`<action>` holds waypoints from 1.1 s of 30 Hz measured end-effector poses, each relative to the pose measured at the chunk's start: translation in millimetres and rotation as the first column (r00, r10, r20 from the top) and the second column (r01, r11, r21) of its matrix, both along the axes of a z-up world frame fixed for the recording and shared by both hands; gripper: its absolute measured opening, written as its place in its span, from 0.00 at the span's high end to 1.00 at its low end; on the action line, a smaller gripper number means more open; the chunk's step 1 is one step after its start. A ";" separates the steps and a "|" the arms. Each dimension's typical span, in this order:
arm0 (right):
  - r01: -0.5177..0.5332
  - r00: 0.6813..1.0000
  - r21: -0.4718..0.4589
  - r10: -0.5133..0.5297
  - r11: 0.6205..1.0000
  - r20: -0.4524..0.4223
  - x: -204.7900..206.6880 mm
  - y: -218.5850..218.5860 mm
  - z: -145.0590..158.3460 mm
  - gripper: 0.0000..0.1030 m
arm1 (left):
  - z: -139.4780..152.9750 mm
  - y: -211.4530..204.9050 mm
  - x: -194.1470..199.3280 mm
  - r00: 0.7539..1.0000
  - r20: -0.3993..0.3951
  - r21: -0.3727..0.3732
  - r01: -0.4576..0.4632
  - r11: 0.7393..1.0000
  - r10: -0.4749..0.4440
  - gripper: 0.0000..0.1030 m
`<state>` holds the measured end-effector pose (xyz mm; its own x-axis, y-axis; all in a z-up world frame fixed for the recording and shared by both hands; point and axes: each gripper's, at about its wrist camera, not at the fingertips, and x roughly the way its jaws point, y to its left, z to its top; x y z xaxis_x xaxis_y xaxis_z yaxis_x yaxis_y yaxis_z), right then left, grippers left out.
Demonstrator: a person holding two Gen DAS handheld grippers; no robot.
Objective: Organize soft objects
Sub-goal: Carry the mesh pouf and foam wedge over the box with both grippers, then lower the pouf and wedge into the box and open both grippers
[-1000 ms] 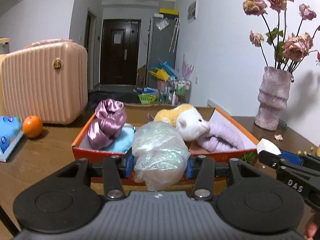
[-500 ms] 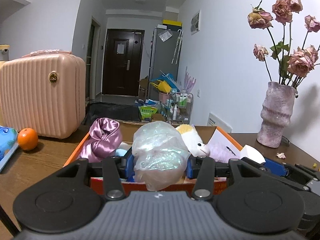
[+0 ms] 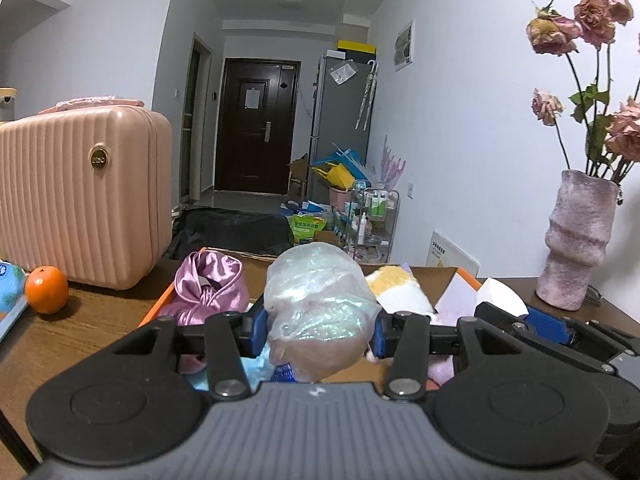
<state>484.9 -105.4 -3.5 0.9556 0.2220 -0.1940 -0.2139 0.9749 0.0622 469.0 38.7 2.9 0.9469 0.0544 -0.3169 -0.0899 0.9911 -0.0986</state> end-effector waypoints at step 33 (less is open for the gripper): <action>0.002 1.000 -0.009 -0.002 1.000 -0.001 64.4 12.0 3.5 0.70 | -11.9 13.0 69.2 0.998 -0.015 0.056 -0.053 0.997 0.053 0.54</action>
<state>549.2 -93.4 -0.1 0.9559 0.2181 -0.1968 -0.2117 0.9759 0.0533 538.2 51.7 -9.0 0.9369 0.1223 -0.3275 -0.1436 0.9888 -0.0414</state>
